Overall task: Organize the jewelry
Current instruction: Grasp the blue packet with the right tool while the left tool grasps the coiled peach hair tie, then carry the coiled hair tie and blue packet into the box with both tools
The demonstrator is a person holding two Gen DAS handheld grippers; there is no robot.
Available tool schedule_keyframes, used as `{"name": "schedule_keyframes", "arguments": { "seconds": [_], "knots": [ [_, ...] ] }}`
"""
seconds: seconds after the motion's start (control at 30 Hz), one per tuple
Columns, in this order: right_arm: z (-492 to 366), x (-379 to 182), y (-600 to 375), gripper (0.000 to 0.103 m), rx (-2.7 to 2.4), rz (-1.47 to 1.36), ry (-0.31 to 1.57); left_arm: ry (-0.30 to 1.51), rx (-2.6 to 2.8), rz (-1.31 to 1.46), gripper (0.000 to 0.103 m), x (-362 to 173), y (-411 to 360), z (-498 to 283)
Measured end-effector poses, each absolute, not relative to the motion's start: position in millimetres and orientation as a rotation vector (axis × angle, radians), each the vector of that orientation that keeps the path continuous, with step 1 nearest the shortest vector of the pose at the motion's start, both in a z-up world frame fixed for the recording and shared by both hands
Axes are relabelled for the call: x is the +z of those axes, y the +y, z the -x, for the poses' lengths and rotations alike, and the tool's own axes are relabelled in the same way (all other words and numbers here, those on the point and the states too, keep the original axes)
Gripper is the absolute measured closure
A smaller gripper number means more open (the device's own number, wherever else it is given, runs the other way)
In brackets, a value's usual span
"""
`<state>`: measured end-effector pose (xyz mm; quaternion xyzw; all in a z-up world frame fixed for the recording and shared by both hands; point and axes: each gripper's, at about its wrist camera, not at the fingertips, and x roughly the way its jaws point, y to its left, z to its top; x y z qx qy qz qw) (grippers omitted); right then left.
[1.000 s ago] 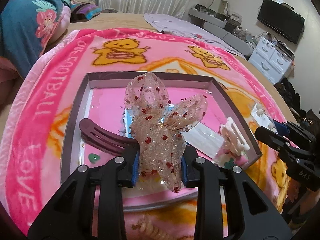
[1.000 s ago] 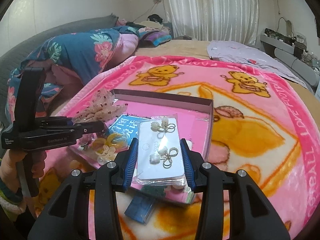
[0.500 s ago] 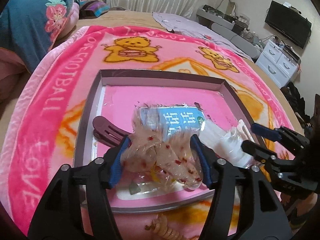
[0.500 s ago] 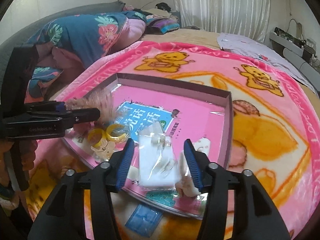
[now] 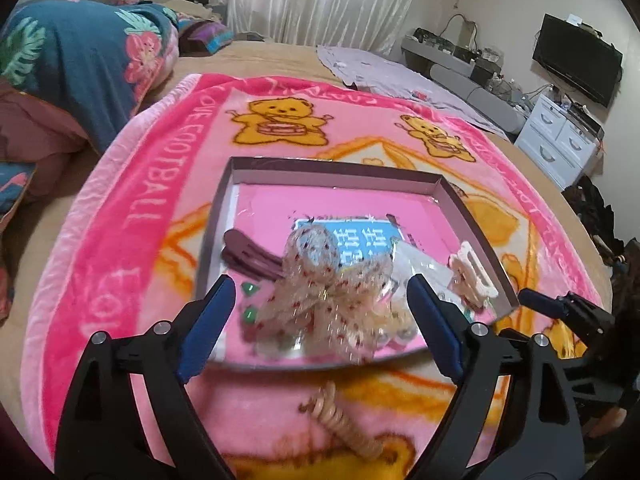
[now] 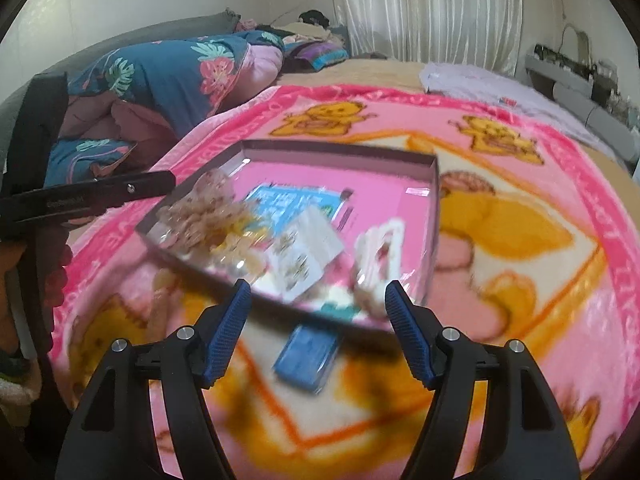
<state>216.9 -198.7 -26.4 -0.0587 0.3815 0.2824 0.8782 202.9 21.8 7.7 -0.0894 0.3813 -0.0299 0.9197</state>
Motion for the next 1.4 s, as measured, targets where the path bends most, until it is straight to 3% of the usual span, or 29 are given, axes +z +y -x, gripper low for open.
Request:
{"name": "schedule_keyframes", "arguments": {
  "seconds": [0.37, 0.53, 0.67, 0.73, 0.9, 0.97, 1.1, 1.13, 1.17, 1.4],
  "knots": [
    [-214, -52, -191, 0.038, 0.576, 0.091, 0.906, 0.859, -0.061, 0.226, 0.023, -14, 25, -157],
    [-220, -66, -189, 0.052, 0.576, 0.075, 0.957, 0.918, -0.082, 0.255, 0.023, -33, 20, -148],
    [-221, -72, -188, 0.055, 0.576, 0.06, 0.977, 0.952, -0.104, 0.249, 0.023, -46, 6, -145],
    [-219, -72, -188, 0.065, 0.582, 0.067, 0.972, 0.963, -0.108, 0.251, 0.023, -51, 1, -144],
    [-211, -70, -192, 0.065, 0.615, 0.038, 0.978, 0.977, -0.072, 0.213, 0.024, -61, -10, -146],
    [-207, -67, -195, 0.065, 0.623, 0.028, 0.974, 0.974, -0.053, 0.153, 0.04, -65, -16, -147],
    [-194, -55, -206, 0.065, 0.63, -0.003, 0.942, 0.97, -0.022, 0.076, 0.063, -70, -21, -149],
    [-190, -52, -208, 0.065, 0.631, -0.01, 0.934, 0.968, -0.022, 0.063, 0.08, -69, -21, -148],
    [-187, -50, -210, 0.066, 0.633, -0.016, 0.926, 0.967, -0.027, 0.063, 0.085, -67, -21, -147],
    [-173, -31, -217, 0.066, 0.667, -0.039, 0.862, 0.942, -0.079, 0.092, 0.087, -50, -25, -130]
  ]
}}
